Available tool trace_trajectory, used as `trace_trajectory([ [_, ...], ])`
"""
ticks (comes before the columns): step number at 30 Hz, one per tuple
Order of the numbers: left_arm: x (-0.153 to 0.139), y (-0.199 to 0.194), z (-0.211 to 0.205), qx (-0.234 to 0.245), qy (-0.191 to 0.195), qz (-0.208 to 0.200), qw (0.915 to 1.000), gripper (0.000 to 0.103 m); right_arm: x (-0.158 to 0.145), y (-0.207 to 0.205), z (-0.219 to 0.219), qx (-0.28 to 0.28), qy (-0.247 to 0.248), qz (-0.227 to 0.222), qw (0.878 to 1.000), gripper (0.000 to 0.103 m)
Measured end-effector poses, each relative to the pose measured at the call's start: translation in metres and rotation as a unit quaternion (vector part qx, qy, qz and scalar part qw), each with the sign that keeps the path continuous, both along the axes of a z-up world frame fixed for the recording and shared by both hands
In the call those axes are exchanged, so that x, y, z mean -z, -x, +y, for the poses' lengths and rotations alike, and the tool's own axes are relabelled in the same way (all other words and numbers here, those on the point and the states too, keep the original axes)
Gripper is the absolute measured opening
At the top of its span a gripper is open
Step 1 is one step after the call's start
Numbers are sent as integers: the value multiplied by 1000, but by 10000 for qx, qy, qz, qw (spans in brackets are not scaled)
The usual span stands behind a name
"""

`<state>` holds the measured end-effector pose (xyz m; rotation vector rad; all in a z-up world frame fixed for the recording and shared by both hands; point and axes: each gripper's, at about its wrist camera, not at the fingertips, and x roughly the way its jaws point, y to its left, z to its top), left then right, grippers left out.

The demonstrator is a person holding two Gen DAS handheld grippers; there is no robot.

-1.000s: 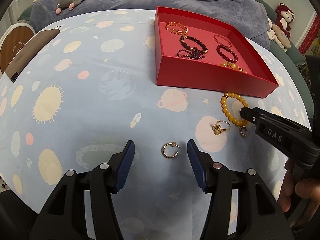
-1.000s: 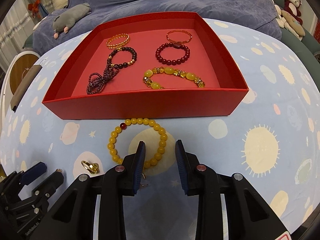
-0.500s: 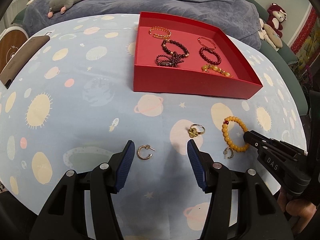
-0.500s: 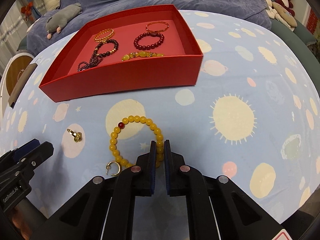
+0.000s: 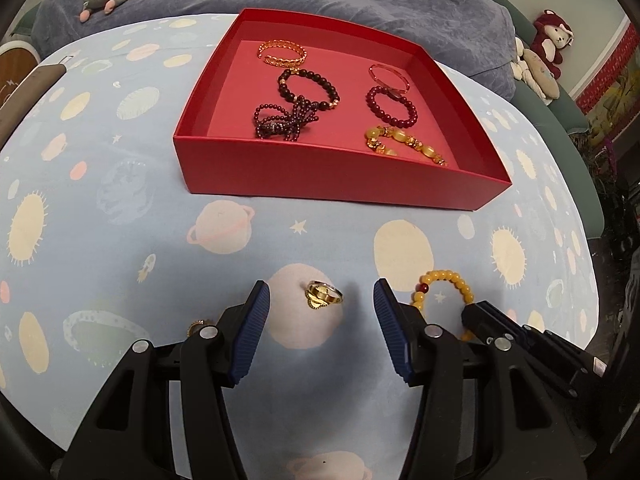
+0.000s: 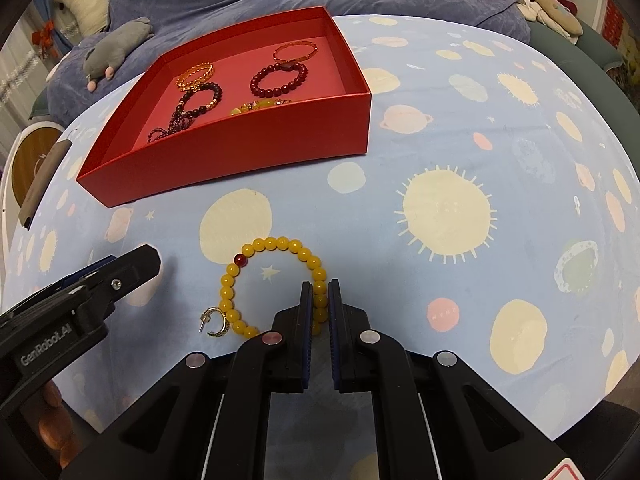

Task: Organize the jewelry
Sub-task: 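Grasp the orange bead bracelet with the right tool while the left tool grasps the gold ring, then carry the orange bracelet and gold ring over the red box with both tools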

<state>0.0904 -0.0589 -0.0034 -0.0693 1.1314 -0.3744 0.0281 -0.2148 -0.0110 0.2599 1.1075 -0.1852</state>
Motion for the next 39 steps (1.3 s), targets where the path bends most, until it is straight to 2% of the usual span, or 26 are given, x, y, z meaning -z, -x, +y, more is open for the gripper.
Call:
trace_trajectory([
  [4, 2, -1, 5, 14, -38, -11, 10000, 35, 0, 0, 0, 7, -36, -6, 10000, 7],
  [12, 4, 1, 15, 79, -117, -48, 9999, 19, 0, 4, 6, -56, -47, 10, 10000, 7],
  [18, 4, 1, 12, 139, -141, -79, 9998, 18, 0, 4, 5, -40, -74, 9, 10000, 7],
  [21, 5, 0, 8, 230, -131, -82, 9996, 9, 0, 3, 6, -45, -87, 10, 10000, 7],
  [27, 3, 4, 3, 365, -115, -77, 9992, 5, -1, 3, 4, -64, -130, -3, 9999, 7],
  [39, -16, 11, 10, 314, -45, -44, 9995, 3, -45, 6, 7, -133, -181, -459, 9987, 7],
])
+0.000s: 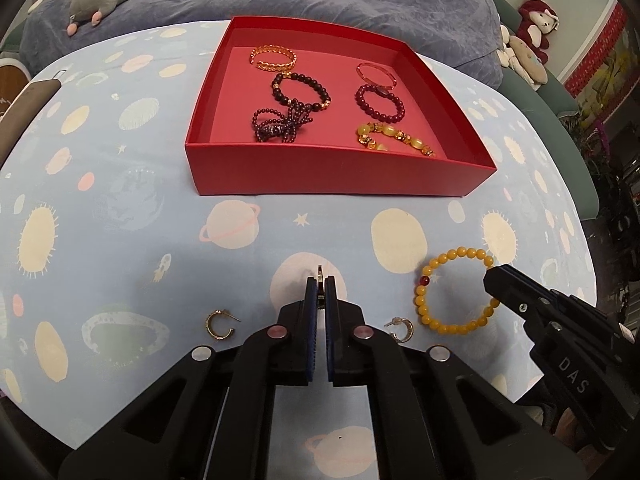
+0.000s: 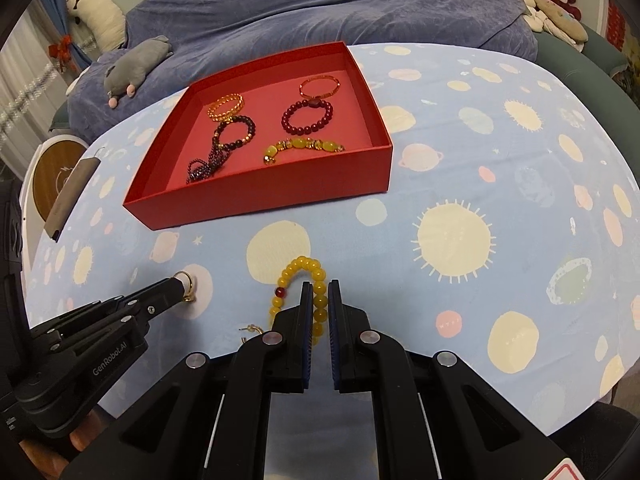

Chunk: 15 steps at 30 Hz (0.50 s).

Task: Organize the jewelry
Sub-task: 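Carry the orange bracelet and gold ring over the red box with both tools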

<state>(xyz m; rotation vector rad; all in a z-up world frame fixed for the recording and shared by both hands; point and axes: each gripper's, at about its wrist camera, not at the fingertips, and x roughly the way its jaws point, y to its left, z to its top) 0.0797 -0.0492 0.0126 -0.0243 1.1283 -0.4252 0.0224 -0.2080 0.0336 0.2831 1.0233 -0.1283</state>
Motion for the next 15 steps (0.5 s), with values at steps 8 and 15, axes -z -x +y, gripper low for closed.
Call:
trace_trajectory([
  [8, -23, -4, 13, 2, 42, 10, 10000, 3, -36, -7, -5, -61, 132, -299, 9994, 7],
  [15, -55, -27, 13, 59, 74, -258, 9996, 3, -70, -39, -3, -250, 172, -639, 9975, 7],
])
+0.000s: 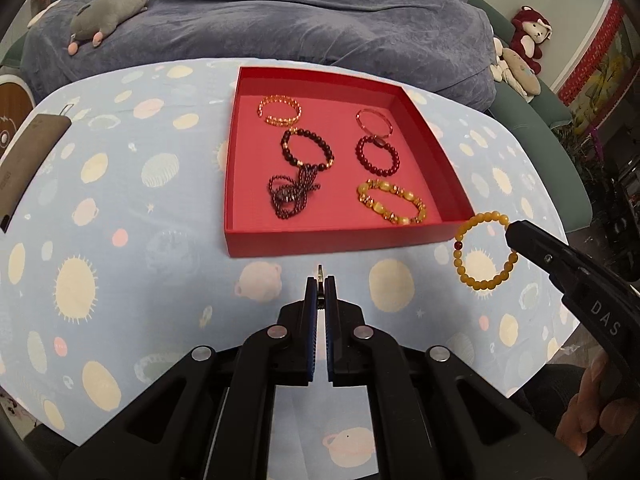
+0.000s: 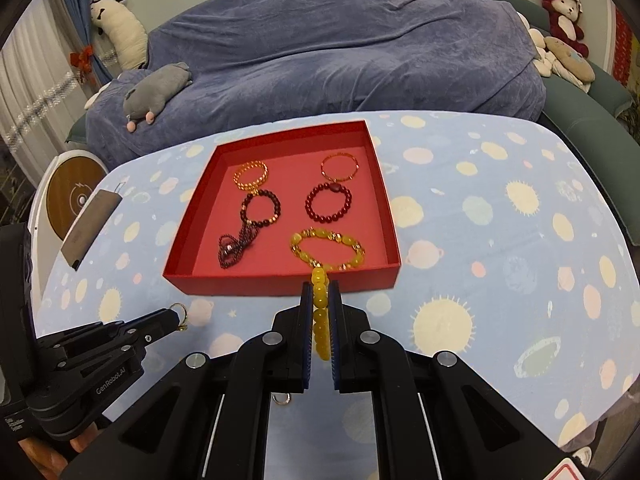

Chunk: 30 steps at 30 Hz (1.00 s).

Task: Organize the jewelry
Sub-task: 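Carry the orange bracelet and gold ring over the red box with both tools, then open both tools to drop the bracelet and ring, then withdraw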

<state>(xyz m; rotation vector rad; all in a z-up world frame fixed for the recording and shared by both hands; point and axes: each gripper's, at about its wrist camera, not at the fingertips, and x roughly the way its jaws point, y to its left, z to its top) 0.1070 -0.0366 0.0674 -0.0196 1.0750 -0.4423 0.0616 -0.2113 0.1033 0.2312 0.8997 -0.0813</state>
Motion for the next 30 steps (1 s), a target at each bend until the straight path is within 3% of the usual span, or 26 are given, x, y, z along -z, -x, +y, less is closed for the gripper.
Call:
trace_trajectory([
  [5, -16, -32, -7, -29, 47, -223, 9997, 3, -11, -37, 2, -205, -97, -117, 9997, 7],
  [10, -17, -67, -19, -17, 46, -304, 9995, 3, -3, -76, 6, -337, -226, -70, 9992, 7],
  [14, -8, -93, -28, -40, 69, -260, 9996, 3, 11, -101, 9, -415, -317, 31, 9986, 7],
  [20, 12, -116, -42, -39, -190, -246, 9995, 3, 36, -125, 9, -462, -213, 231, 9984, 7],
  [30, 44, -132, -54, -24, -513, -126, 9986, 3, 71, -143, -7, -305, 127, 496, 9982, 7],
])
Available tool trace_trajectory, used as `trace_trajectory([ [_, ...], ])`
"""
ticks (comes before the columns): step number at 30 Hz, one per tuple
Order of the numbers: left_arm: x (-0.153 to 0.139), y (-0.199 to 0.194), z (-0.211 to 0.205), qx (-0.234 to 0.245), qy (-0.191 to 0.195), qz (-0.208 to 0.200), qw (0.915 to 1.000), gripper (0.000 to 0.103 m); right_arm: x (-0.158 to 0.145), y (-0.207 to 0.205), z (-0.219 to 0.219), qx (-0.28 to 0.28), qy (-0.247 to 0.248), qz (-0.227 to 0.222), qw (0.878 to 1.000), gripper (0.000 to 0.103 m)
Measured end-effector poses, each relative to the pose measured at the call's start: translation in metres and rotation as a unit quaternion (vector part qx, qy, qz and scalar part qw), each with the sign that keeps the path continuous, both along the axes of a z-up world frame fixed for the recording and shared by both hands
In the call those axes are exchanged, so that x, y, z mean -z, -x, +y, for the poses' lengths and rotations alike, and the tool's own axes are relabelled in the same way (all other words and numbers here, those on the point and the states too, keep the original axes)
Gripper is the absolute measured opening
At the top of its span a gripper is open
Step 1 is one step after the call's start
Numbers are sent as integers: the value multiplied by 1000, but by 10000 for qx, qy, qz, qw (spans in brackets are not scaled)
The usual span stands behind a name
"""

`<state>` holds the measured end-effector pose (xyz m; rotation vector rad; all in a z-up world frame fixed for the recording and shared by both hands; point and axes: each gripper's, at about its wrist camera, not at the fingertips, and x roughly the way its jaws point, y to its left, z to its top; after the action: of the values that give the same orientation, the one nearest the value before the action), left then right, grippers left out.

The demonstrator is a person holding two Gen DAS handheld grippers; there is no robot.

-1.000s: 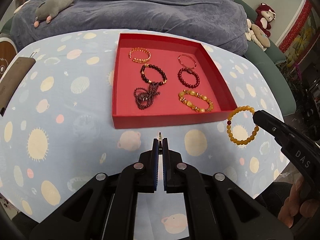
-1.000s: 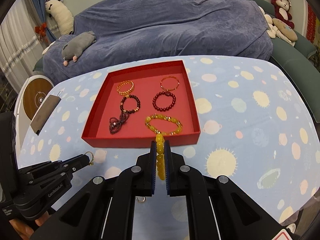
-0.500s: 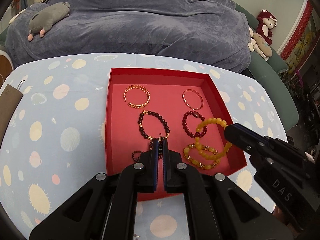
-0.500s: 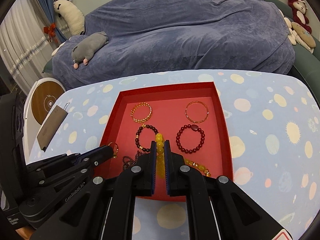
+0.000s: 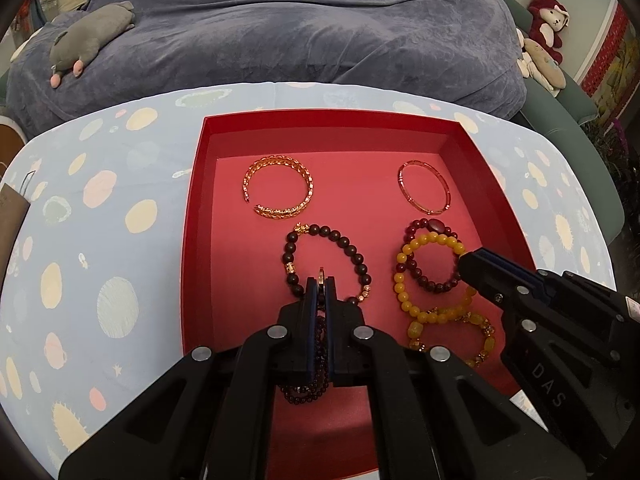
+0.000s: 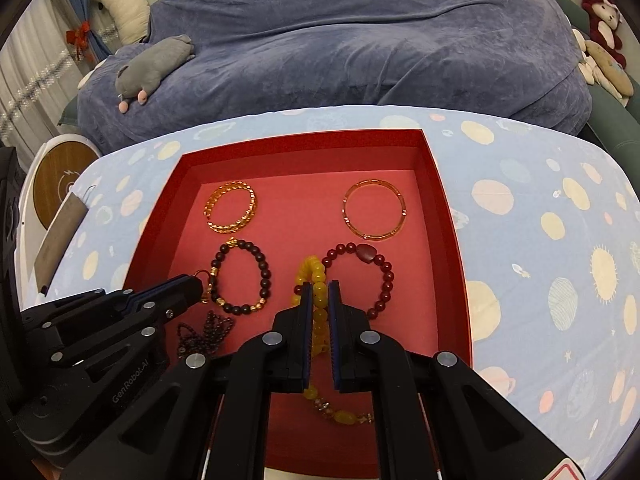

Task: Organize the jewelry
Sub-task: 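Open both tools to drop the bracelet and ring, then withdraw, then grasp a gold hoop earring with the left tool while the right tool grasps the other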

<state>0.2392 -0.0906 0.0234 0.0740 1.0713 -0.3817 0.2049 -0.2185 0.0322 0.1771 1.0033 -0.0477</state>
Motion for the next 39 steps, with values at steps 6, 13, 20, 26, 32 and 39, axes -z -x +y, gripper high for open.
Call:
trace_trajectory([
  [6, -6, 1, 1, -145, 64, -205, 9997, 31, -12, 10, -10, 182, 263, -253, 9992, 32],
  [13, -25, 16, 11, -273, 55, -449, 9986, 46, -38, 42, -16, 261, 281, -522, 9979, 46],
  [20, -44, 51, 34, -371, 132, -616, 9973, 49, -50, 88, -8, 255, 316, -569, 9976, 47],
  [26, -51, 84, 57, -481, 178, -607, 9968, 49, -52, 122, -3, 312, 230, -518, 9979, 47],
  [32, -48, 114, 76, -613, 231, -511, 9965, 49, -51, 147, 2, 360, 257, -448, 9980, 47],
  [39, -33, 143, 88, -676, 246, -302, 9969, 49, -37, 172, 10, 359, 146, -246, 9989, 47],
])
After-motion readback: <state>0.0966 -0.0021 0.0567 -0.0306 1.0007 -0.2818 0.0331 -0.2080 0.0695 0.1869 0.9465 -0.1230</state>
